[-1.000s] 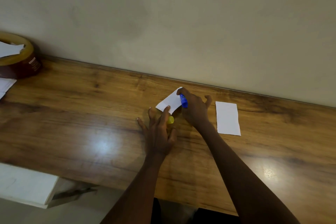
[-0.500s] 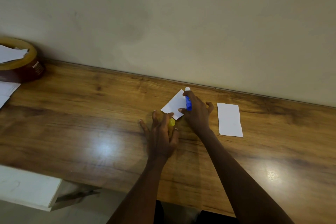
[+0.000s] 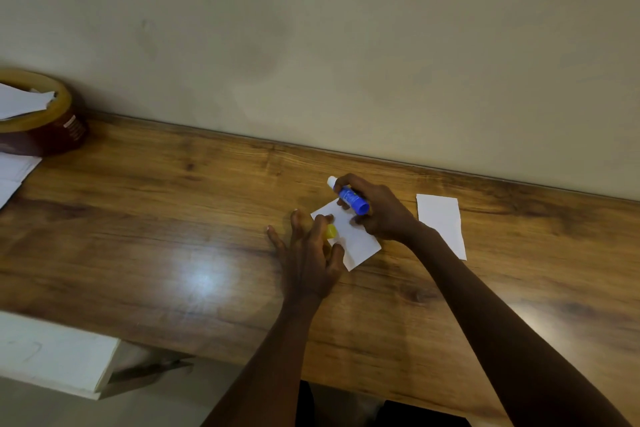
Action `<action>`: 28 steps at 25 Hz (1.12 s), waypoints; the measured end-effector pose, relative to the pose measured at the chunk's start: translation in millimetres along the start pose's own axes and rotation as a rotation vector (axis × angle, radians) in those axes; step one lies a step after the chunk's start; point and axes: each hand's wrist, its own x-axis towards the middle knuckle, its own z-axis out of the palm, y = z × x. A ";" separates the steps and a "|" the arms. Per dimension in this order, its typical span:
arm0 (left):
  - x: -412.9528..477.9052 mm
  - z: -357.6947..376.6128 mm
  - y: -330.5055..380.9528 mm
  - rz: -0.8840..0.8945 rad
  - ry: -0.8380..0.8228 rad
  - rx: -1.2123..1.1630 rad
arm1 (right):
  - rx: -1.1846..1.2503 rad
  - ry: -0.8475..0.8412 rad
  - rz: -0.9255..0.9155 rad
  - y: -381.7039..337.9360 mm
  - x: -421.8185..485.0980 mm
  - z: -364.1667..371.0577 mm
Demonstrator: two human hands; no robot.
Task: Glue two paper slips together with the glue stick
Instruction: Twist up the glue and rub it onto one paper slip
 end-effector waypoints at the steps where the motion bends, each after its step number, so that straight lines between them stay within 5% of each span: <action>1: 0.3 0.2 0.0 -0.005 -0.003 0.007 | 0.124 0.205 0.000 -2.0 -2.5 6.4; 3: 0.5 0.3 0.1 -0.009 -0.003 0.015 | 0.475 0.552 0.026 -8.0 -7.2 23.0; 5: -0.2 0.2 0.5 -0.004 0.000 0.015 | 0.718 0.683 0.112 -10.3 -9.7 41.5; 19: -2.4 -1.6 2.0 0.011 0.040 -0.003 | 0.440 0.608 0.087 -5.5 -7.2 60.3; 28: -0.3 -0.1 1.4 -0.001 0.040 -0.001 | 0.333 0.928 0.291 -1.2 -5.5 67.2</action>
